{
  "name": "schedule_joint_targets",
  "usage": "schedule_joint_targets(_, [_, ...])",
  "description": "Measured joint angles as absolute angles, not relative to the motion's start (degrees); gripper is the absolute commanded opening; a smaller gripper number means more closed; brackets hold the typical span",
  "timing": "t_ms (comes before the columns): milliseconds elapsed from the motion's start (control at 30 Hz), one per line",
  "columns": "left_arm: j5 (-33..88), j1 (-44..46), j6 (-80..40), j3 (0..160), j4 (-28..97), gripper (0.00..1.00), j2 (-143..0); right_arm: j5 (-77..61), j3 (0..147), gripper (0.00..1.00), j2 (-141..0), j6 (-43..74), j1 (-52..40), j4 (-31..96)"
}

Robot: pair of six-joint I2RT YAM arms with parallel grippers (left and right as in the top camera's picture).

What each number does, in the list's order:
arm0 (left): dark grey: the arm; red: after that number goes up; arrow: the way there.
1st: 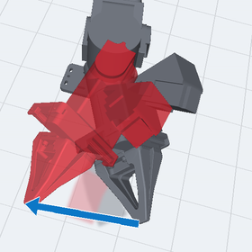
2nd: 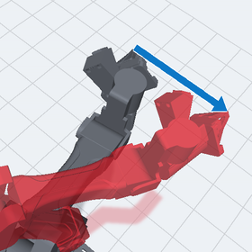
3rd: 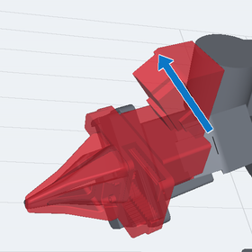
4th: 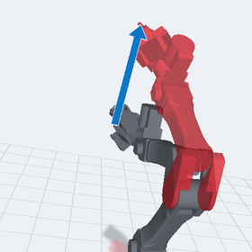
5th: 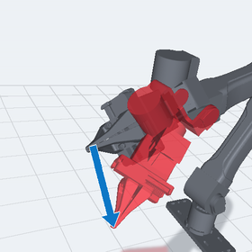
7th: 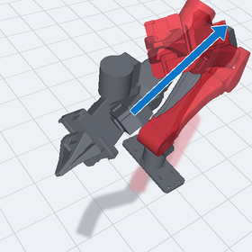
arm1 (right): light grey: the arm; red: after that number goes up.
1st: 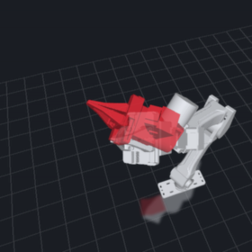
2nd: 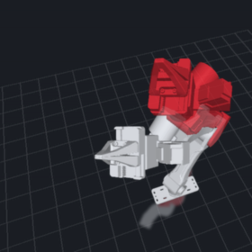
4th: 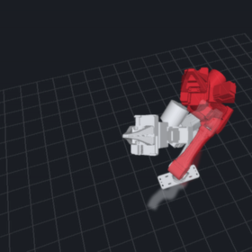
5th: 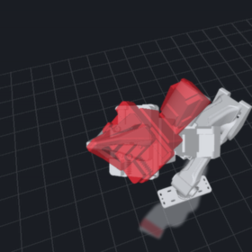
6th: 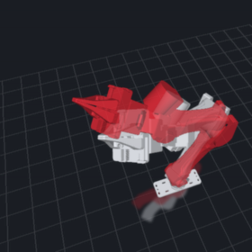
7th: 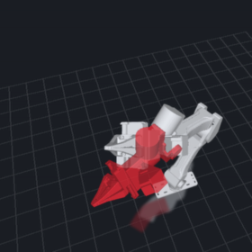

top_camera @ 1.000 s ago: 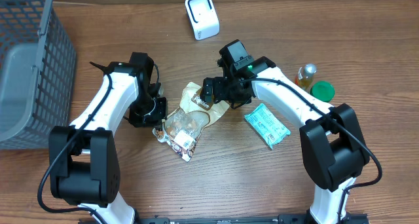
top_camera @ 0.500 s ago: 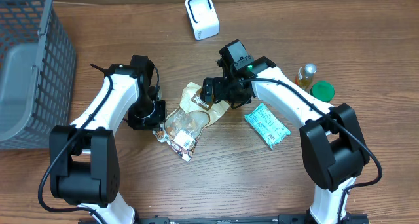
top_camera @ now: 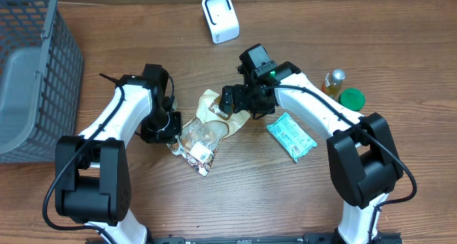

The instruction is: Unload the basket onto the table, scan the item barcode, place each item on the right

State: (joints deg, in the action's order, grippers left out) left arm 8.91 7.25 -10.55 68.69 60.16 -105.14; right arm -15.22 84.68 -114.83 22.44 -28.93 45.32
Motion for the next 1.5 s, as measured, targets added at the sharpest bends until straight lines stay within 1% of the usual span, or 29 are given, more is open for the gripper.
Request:
schedule_joint_targets(200, [8.91,7.25,-10.55,68.64,58.65,0.04,-105.14,-15.70,83.57,1.00,-114.83,22.22,-28.97,44.77])
schedule_joint_targets(333, [8.25,7.25,-10.55,67.81,57.78,0.04,-105.14,-20.16,81.10,1.00,-114.85,19.51,-28.97,41.56])
schedule_joint_targets(533, [7.86,7.25,-10.55,64.84,54.37,0.04,-105.14,-22.52,80.97,1.00,-114.87,18.37,-28.97,40.66])
schedule_joint_targets(867, [7.86,7.25,-10.55,64.69,53.10,0.04,-105.14,-22.61,80.97,1.00,-115.07,17.96,-30.85,38.06])
schedule_joint_targets(1033, [7.79,7.25,-10.55,64.69,53.08,0.04,-105.14,-21.47,80.99,1.00,-118.72,17.80,-33.47,36.05])
schedule_joint_targets(1333, [7.60,7.25,-10.55,64.64,52.86,0.04,-105.14,-21.43,81.14,1.00,-118.76,17.82,-34.00,36.07])
schedule_joint_targets(1500, [7.42,7.25,-10.55,64.64,52.69,0.04,-105.14,-21.30,83.70,1.00,-118.74,16.38,-34.22,38.33])
